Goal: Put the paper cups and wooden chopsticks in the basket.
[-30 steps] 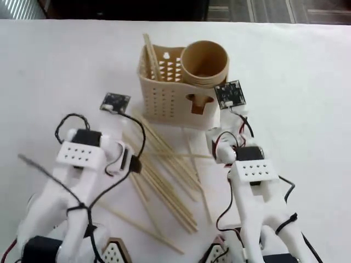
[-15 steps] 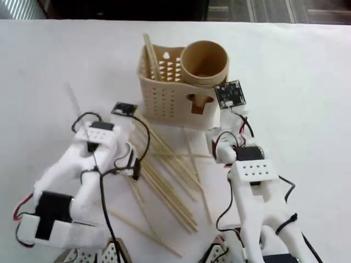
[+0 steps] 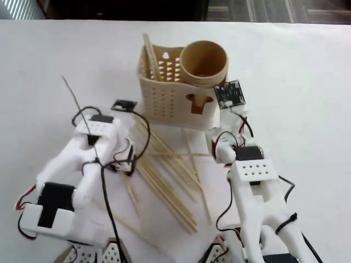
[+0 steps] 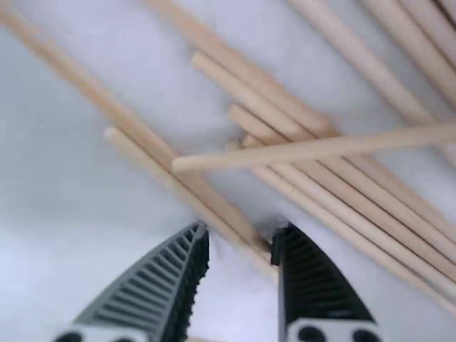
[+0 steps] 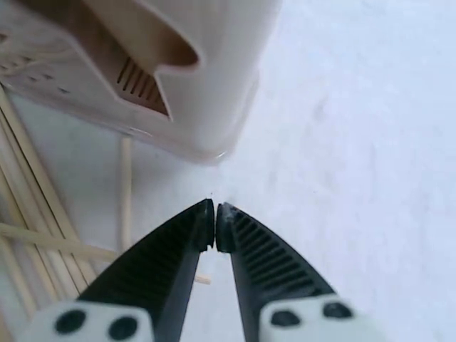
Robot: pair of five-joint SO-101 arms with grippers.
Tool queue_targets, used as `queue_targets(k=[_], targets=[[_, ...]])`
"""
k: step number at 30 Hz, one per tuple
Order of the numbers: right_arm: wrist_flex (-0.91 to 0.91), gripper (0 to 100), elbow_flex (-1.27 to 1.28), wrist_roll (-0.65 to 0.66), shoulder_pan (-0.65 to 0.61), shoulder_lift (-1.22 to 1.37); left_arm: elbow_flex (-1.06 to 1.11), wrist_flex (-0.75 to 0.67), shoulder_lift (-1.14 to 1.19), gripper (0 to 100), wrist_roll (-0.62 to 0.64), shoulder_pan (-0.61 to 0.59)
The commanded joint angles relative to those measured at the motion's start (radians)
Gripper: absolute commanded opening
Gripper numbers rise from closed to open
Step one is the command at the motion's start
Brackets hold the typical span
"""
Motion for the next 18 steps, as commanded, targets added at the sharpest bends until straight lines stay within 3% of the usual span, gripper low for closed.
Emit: queue_targets(k=[1,5,13,18], targets=[[-0.018,1.8,-0.014,-0.003,0.008,0.001,-0.025,0.002,0.005,6,-0.068,-0.113],[-0.018,1.8,-0.014,-0.003,0.008,0.001,-0.025,0.002,0.004,7,-0.078,-0.163],[-0.018,1.8,-0.014,-0.003,0.008,0.001,-0.074,0.040,0.012,22,-0.071,-0.165],[-0.018,1.8,-0.014,-0.003,0.008,0.001,-0.066,-0.011,0.015,11,-0.071,-0.151]])
